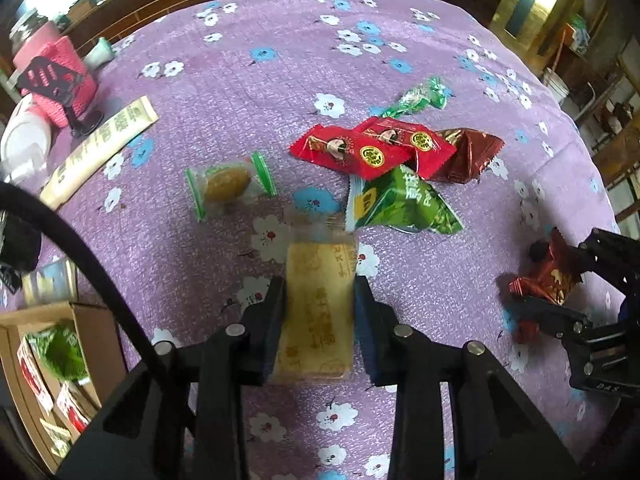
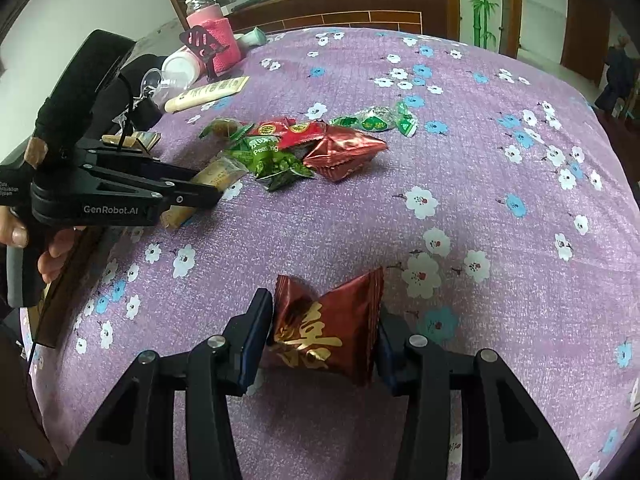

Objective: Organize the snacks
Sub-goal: 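Grasp the yellow cake packet with the left gripper while the right holds the red bag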

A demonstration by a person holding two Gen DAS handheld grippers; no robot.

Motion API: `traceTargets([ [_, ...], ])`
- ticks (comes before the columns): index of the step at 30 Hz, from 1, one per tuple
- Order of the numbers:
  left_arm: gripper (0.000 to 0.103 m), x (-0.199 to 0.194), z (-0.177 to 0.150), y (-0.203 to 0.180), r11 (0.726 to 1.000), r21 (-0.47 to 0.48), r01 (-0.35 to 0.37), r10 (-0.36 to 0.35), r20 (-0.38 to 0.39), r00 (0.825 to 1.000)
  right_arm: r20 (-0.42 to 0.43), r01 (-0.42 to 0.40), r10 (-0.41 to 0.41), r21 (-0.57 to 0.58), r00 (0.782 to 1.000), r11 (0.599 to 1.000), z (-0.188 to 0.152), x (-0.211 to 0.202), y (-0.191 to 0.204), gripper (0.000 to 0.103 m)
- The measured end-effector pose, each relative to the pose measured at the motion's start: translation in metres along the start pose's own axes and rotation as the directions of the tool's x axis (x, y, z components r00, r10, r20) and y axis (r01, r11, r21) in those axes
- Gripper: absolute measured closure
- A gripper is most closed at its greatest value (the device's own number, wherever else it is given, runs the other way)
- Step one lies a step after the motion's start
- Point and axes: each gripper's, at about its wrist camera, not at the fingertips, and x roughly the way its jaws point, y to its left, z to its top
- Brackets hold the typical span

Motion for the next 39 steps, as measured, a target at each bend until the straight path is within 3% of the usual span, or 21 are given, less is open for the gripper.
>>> traceTargets([
  [8, 0.068, -0.009, -0.020, -0.008, 0.998, -0.053, -0.046, 0.047, 0.031, 0.998, 0.019, 0.027, -0.027, -0.004, 0.999, 1.000, -0.013, -0.008, 0.001, 0.057],
  [16, 0.068, -0.029, -0.069, -0.014, 0.985, -0.164, -0.056, 0.066, 0.052, 0.996, 0.037, 0.055, -0.055, -0.007, 0.998, 0.998, -0.035, -0.026, 0.009, 0.058],
  [25, 0.068, -0.049, -0.129, -0.019, 0.952, -0.295, -0.085, 0.123, 0.111, 0.986, 0.030, 0.055, -0.056, 0.044, 0.998, 0.998, -0.066, -0.044, 0.019, 0.058],
  [39, 0.068, -0.063, -0.167, -0.021, 0.946, -0.320, -0.050, 0.098, 0.135, 0.986, 0.024, 0.081, -0.083, 0.075, 0.996, 0.994, -0.092, -0.050, 0.036, 0.057],
])
